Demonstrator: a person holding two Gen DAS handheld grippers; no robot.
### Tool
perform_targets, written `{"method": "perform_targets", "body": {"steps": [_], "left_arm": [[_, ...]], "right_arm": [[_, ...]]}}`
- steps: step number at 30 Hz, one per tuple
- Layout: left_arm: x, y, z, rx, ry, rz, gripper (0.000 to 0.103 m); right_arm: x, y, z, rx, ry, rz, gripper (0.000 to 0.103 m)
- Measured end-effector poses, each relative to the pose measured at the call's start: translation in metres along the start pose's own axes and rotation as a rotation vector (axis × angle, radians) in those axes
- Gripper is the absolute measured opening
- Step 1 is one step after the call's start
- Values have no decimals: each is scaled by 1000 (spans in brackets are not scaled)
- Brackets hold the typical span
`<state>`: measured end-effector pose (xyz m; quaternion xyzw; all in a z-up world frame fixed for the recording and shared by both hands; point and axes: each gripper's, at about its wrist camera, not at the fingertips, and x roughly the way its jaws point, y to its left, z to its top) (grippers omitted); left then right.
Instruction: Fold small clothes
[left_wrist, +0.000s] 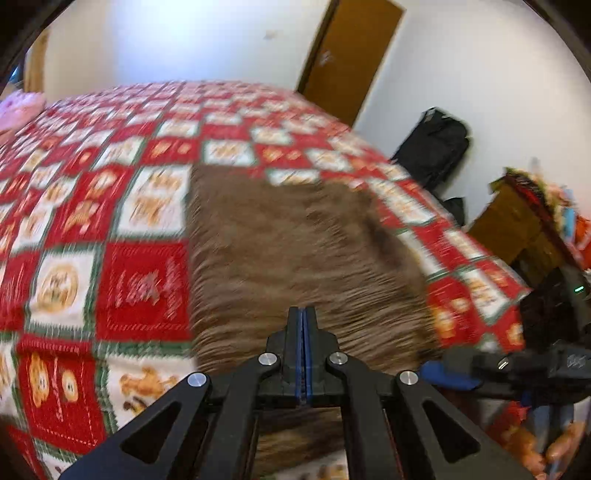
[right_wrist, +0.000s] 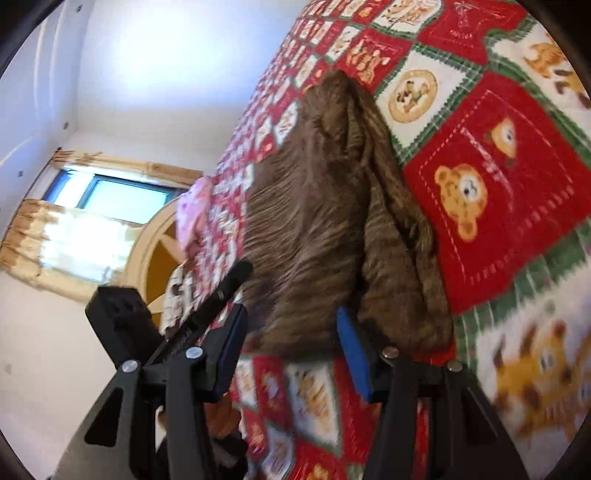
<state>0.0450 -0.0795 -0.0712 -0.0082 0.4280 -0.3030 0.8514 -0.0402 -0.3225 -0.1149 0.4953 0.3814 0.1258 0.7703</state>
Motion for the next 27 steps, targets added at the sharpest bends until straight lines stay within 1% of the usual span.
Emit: {"method": "perform_targets", "body": {"steps": [1, 3, 4, 5, 7, 9, 12, 13, 14, 15, 16, 18, 20, 22, 24, 26, 27], "left_arm": [[5, 3, -5, 1, 22, 33, 1], [13, 8, -11, -2, 51, 38, 1], [13, 9, -13, -3, 41, 35, 1], [13, 7, -13, 4, 35, 40, 1], [14, 2, -14, 44, 32, 68, 1], [14, -1, -15, 72, 29, 86, 1], [15, 3, -14, 52, 38, 71, 1], [15, 5, -13, 43, 41, 63, 1], [16, 6, -12, 34, 45, 55, 1], [16, 7, -11, 27, 47, 50, 1], [16, 8, -11, 23, 48, 46, 1], [16, 8, -11, 23, 48, 44, 1], [17, 7, -11, 32, 47, 49, 1], [17, 7, -11, 35, 43, 49, 1], [17, 8, -11, 25, 43, 43, 1], [17, 9, -10, 21, 43, 40, 1], [17, 9, -11, 23, 43, 38, 1]], "right_arm": [[2, 1, 1, 2, -7, -18, 55], [7, 3, 3, 0, -7, -45, 55], [10, 4, 4, 7, -11, -85, 55], [13, 6, 6, 17, -11, -95, 55], [19, 14, 12, 19, -3, -88, 55], [23, 28, 19, 11, 10, -46, 55], [22, 57, 29, -42, 25, 124, 55], [18, 67, 34, -85, 11, 140, 55], [15, 70, 35, -112, -2, 119, 57], [14, 69, 37, -132, -10, 82, 58], [14, 65, 38, -130, -5, 65, 59], [11, 48, 35, -91, 7, 40, 59], [-4, 31, 29, -47, -16, 56, 59], [-22, 23, 19, -4, -22, 106, 59], [-34, 19, 7, 20, -25, 128, 59], [-42, 20, -4, 5, -26, 101, 59], [-48, 23, -12, -31, -43, 40, 59]]}}
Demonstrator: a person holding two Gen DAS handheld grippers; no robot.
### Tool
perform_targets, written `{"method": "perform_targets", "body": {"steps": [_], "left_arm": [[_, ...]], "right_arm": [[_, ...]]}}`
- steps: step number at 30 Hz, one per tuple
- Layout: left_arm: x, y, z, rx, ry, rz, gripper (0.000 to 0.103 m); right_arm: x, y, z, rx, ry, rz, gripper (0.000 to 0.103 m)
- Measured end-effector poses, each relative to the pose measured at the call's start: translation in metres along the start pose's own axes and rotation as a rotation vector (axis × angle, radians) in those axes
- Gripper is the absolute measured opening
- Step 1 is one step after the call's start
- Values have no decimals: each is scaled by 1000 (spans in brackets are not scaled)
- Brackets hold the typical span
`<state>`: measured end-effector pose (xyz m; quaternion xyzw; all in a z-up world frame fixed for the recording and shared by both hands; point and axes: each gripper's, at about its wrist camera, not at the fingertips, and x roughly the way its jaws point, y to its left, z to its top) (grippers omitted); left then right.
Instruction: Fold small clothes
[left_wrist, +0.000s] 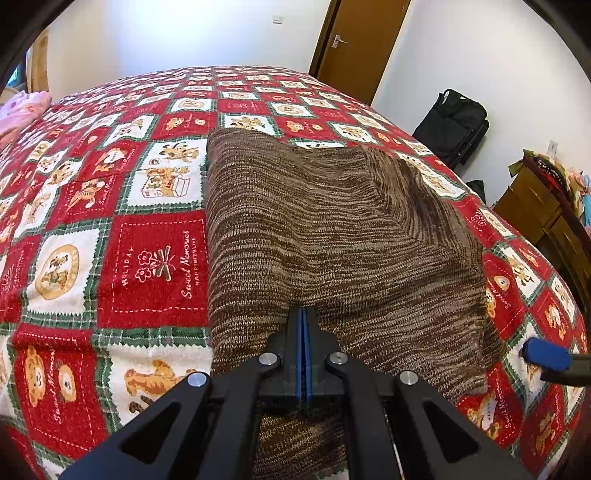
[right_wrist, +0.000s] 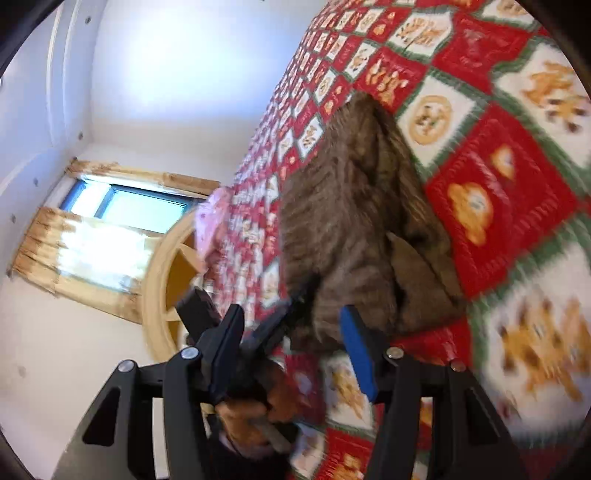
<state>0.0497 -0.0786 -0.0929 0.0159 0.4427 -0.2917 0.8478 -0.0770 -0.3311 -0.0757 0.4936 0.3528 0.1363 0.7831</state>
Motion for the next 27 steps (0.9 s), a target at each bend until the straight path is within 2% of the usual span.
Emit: {"method": "perform_targets", "body": {"steps": [2, 6, 8, 10, 12, 13, 14, 15, 18, 21, 25, 27], "left_arm": [[0, 0, 0, -4, 0, 0, 1], [-1, 0, 0, -9, 2, -1, 1], [-2, 2, -1, -21, 6, -13, 1], [-4, 6, -2, -48, 7, -31, 1], [-7, 8, -3, -66, 5, -33, 1], [-10, 9, -3, -77, 2, -34, 1], [-13, 10, -3, -83, 0, -35, 1], [-17, 10, -3, -85, -7, -35, 1], [-29, 13, -2, -70, -34, -14, 1], [-40, 14, 2, -47, -58, 3, 1], [-40, 6, 2, 23, -56, 48, 1], [-33, 2, -2, 46, -34, 80, 1]], "right_arm": [[3, 7, -2, -78, -20, -98, 59], [20, -6, 4, -77, 13, -125, 58], [32, -12, 8, -105, -3, -221, 58], [40, -11, 5, -135, 3, -265, 56], [48, -5, 0, -171, 31, -256, 55], [53, -1, -2, -187, 47, -252, 46], [56, 0, -3, -203, 60, -263, 26], [60, -1, -3, -220, 83, -289, 18], [57, -5, -5, -233, 112, -311, 17], [46, 14, -4, -342, 109, -376, 17], [30, 34, -1, -486, 106, -485, 17], [32, 30, -2, -515, 131, -555, 17]]}}
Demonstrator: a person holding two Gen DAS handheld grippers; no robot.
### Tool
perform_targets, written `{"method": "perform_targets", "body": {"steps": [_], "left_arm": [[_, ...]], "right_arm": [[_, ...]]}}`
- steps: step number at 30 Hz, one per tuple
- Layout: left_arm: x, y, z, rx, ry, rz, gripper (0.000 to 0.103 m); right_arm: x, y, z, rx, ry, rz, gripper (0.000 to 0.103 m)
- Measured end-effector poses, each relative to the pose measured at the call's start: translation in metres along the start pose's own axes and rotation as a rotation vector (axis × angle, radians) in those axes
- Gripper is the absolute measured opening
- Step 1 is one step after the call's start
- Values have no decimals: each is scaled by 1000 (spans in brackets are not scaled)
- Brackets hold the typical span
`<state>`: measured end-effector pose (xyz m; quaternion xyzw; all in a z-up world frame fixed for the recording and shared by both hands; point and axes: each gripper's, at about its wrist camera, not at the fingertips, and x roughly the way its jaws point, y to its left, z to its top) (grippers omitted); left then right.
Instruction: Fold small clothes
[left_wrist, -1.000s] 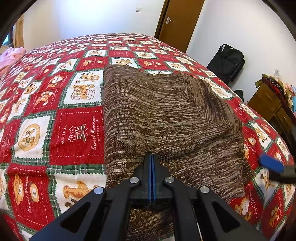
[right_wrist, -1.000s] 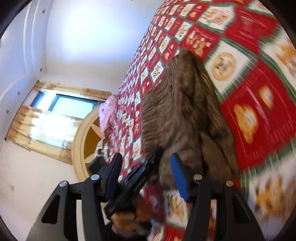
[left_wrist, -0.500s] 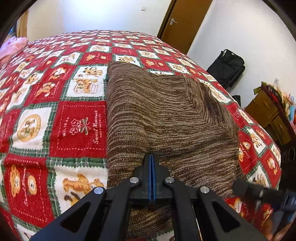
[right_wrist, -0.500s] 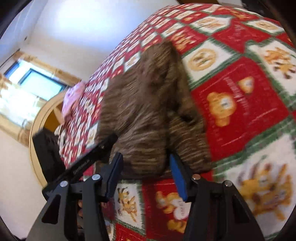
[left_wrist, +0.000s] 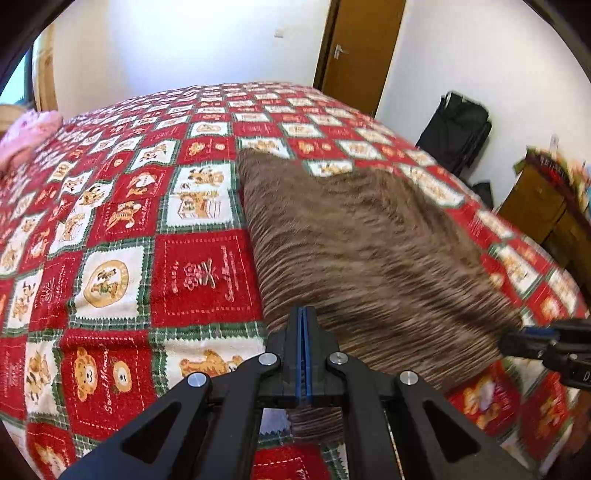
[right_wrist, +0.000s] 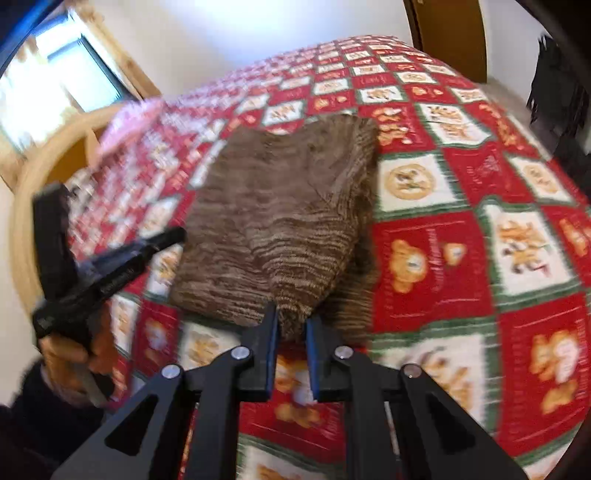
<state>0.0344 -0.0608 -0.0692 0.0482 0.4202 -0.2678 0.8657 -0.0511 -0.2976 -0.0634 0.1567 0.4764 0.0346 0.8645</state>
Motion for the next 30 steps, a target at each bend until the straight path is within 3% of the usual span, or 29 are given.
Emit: {"method": "perform_targets", "body": {"steps": [3, 6, 9, 13, 17, 21, 26, 28, 30], "left_arm": [[12, -1, -8, 6, 46, 30, 1], [11, 0, -12, 35, 41, 53, 1], [5, 8, -8, 27, 34, 87, 1], [-12, 12, 8, -4, -37, 80, 1], [-12, -2, 32, 36, -82, 68, 1], [8, -10, 51, 1, -84, 31, 1], [48, 2, 62, -84, -6, 91, 1], [58, 15, 58, -151, 27, 88, 1], [60, 24, 51, -188, 13, 54, 1]], "right_arm": [[28, -10, -12, 20, 86, -35, 17], [27, -17, -15, 73, 76, 6, 18], [6, -18, -16, 71, 71, 0, 26], [-33, -14, -4, 13, -61, -87, 29], [-42, -12, 28, 12, -174, -75, 29], [-11, -1, 59, -42, -154, -17, 28], [43, -15, 75, -43, -77, -154, 23], [68, -29, 78, -6, -15, -114, 24], [76, -34, 81, -5, -28, -107, 26]]}}
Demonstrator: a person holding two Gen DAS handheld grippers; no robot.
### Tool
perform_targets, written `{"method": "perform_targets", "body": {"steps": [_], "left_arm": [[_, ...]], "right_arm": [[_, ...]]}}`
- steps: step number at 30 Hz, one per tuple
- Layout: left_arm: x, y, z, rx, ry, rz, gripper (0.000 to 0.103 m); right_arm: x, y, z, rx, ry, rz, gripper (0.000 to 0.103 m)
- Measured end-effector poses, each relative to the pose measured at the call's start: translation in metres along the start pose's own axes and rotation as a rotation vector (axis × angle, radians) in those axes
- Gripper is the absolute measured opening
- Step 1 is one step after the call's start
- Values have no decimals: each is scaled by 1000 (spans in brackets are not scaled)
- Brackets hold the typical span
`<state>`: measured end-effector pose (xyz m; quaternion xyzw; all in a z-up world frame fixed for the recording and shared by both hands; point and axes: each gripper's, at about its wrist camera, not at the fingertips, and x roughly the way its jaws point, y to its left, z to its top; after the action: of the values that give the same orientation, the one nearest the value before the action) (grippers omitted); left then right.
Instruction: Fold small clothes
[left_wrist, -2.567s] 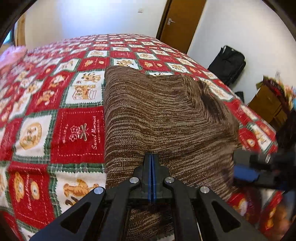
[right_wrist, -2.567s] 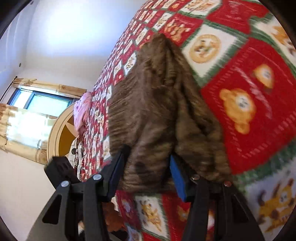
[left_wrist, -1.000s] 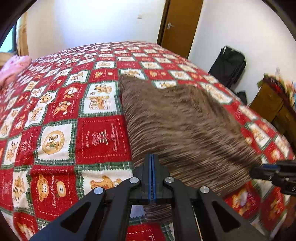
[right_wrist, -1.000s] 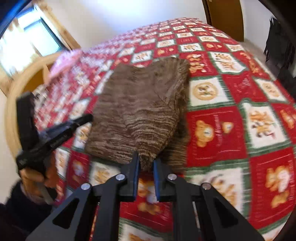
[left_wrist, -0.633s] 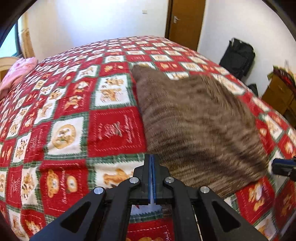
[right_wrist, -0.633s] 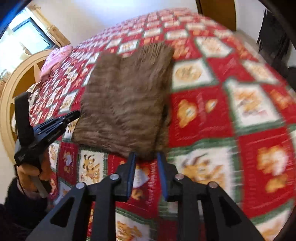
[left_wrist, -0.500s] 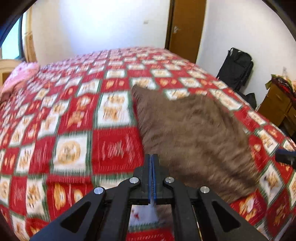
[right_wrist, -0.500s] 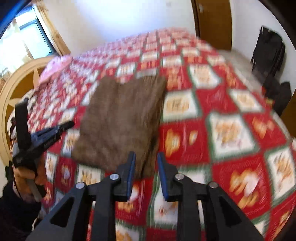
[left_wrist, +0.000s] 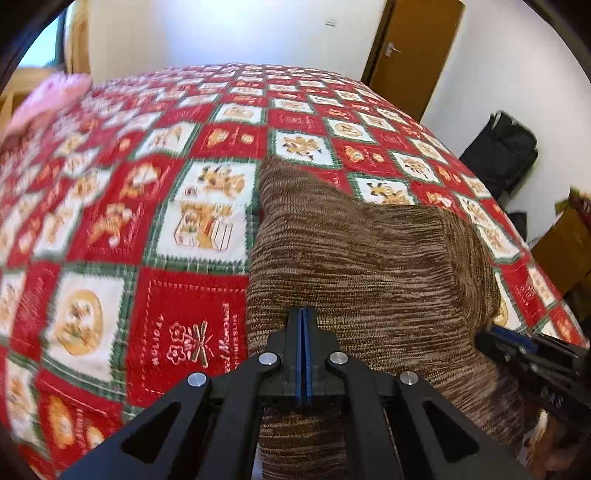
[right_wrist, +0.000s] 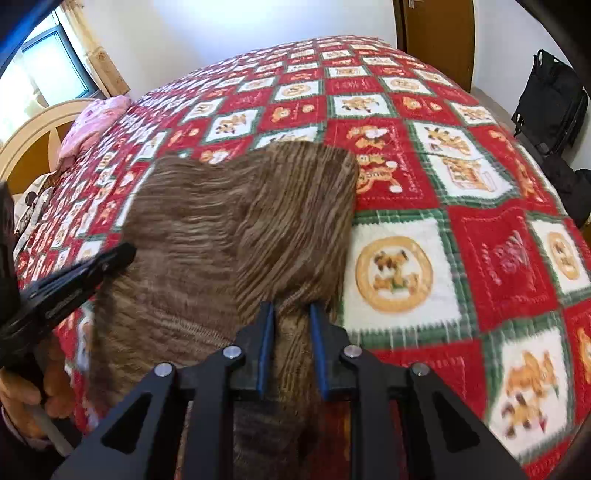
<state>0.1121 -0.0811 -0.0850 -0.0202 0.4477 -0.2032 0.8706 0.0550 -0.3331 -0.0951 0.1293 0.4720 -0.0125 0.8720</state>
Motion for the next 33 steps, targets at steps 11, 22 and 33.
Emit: {"method": "perform_targets", "body": {"steps": [11, 22, 33], "left_arm": [[-12, -19, -3, 115, -22, 103, 1], [-44, -16, -9, 167, -75, 255, 1], [-42, -4, -13, 160, 6, 115, 1]], "right_arm": [[-7, -15, 5, 108, -43, 81, 36], [-75, 12, -23, 110, -190, 18, 38], [-52, 13, -32, 133, -76, 54, 44]]}}
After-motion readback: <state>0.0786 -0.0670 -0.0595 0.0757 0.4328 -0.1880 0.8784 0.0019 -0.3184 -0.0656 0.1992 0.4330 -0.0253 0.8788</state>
